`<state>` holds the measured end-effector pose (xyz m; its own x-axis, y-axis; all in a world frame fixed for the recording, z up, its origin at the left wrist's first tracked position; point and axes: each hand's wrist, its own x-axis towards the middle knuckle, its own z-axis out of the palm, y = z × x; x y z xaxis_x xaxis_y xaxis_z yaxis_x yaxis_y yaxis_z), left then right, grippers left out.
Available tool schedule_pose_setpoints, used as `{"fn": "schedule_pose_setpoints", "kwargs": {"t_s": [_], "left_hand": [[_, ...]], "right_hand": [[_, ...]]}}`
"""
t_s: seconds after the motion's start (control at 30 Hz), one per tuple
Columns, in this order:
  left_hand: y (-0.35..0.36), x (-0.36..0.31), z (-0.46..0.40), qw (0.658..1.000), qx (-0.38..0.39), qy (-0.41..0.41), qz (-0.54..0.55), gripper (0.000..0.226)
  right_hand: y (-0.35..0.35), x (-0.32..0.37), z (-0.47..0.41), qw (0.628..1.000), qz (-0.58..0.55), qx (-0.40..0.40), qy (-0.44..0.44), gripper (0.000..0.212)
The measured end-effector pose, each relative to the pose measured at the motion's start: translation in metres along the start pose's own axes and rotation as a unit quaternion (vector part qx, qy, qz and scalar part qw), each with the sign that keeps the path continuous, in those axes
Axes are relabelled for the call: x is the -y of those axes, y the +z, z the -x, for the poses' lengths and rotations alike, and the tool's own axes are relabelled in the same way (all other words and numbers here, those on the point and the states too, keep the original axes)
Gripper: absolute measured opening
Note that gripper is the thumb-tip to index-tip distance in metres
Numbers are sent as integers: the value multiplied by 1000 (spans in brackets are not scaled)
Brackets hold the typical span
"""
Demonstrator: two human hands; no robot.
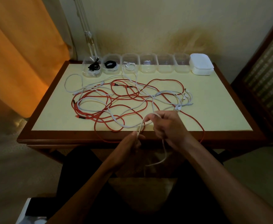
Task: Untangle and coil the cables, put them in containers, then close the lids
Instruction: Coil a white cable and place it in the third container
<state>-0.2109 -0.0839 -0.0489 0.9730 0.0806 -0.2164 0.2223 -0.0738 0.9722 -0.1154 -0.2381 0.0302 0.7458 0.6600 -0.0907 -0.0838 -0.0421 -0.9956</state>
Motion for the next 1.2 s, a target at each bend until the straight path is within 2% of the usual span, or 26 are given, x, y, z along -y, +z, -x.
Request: {"fn": "schedule_pose_setpoints", "kwargs": {"t_s": [0.2,0.33,0.43,0.63,0.73,0.83,0.9,0.97,1.03,1.13,1.2], "left_hand": [[10,-4,6,995,69,16,74,50],[7,-14,11,991,104,26,81,45],[5,-19,11,994,81,24,74,45],[11,-38,5,992,15,58,110,46],[13,-51,-2,984,-25,56,166,43],[11,-49,-10,974,-51,12,220,40],[8,-43,-13,986,-65,14,153,38],[5,-36,-13,996,-74,56,-4,38],[3,-30,-10,989,-61,84,-103,42],[6,-33,-4,996,-13,59,-59,58],[10,-36,-3,999,4,40,-24,55]], "right_hand": [[-12,-4,-13,990,-121,-48,57,30],[-13,-17,-17,986,-108,-96,77,32],[-14,-33,-19,983,-69,-137,104,33],[-7,-71,-16,977,-16,-164,132,33],[12,-83,3,985,85,-104,111,37],[32,-79,25,983,120,31,138,36],[35,-65,31,976,134,98,139,32],[30,-44,32,976,112,136,131,31],[21,-25,30,982,47,134,121,31],[7,-12,20,992,-13,72,101,29],[-1,-15,11,994,-26,30,99,31]]}}
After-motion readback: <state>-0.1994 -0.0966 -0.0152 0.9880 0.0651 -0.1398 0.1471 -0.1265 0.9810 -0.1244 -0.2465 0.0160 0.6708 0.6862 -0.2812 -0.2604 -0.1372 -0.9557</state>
